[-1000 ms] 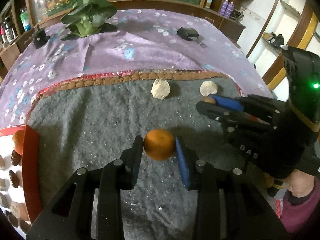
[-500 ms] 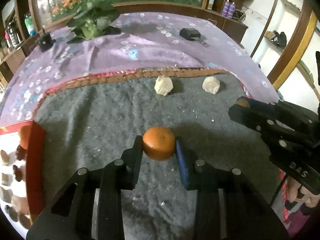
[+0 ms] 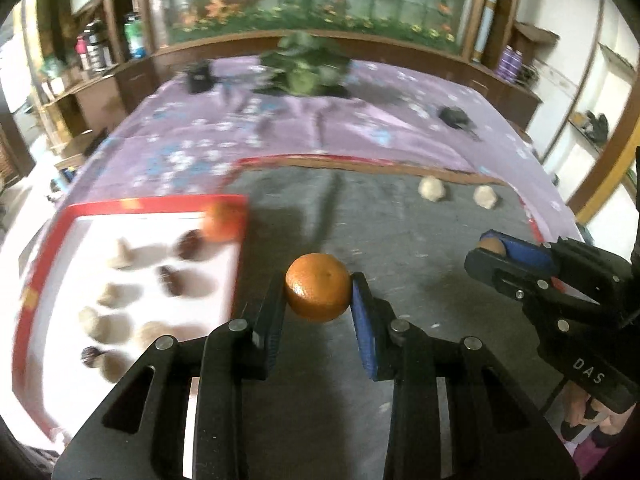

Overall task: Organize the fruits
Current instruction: 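Carry the orange with left while right carries the nut into the tray, then open the left gripper to drop the orange while the right gripper releases the nut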

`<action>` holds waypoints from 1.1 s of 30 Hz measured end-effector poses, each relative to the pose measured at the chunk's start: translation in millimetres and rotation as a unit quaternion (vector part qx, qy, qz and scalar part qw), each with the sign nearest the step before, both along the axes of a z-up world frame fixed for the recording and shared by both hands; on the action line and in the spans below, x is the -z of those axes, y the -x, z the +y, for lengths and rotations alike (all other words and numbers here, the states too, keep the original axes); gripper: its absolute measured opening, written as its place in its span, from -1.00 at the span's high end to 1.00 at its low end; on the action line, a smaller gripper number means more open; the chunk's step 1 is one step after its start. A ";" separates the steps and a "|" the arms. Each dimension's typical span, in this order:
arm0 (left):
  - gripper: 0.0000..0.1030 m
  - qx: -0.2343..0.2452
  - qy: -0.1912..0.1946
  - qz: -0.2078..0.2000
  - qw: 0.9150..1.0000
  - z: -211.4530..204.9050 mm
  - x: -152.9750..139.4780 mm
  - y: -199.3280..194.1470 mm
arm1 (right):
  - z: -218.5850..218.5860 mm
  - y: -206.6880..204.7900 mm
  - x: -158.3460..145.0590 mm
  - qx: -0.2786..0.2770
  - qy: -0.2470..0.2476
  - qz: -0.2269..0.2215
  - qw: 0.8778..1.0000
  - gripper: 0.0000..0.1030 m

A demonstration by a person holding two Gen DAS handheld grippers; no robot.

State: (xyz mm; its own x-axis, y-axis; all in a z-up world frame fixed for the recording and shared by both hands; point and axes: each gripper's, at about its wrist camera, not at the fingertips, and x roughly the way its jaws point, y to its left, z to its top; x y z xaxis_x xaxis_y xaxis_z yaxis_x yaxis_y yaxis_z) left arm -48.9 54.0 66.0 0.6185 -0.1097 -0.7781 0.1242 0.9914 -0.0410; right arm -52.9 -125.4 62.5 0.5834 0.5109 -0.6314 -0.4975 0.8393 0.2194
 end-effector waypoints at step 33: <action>0.39 -0.128 0.021 0.013 0.991 153.2 14.6 52.8 | 178.8 1.7 7.2 -0.139 0.040 0.011 0.989 0.59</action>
State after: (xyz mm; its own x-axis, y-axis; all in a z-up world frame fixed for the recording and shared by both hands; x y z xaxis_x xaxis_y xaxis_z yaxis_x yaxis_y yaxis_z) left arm -101.6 207.2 51.4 0.6094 0.0146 -0.7928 -0.1326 0.9876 -0.0838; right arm -54.7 53.4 55.2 0.4126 0.5973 -0.6878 -0.7071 0.6860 0.1715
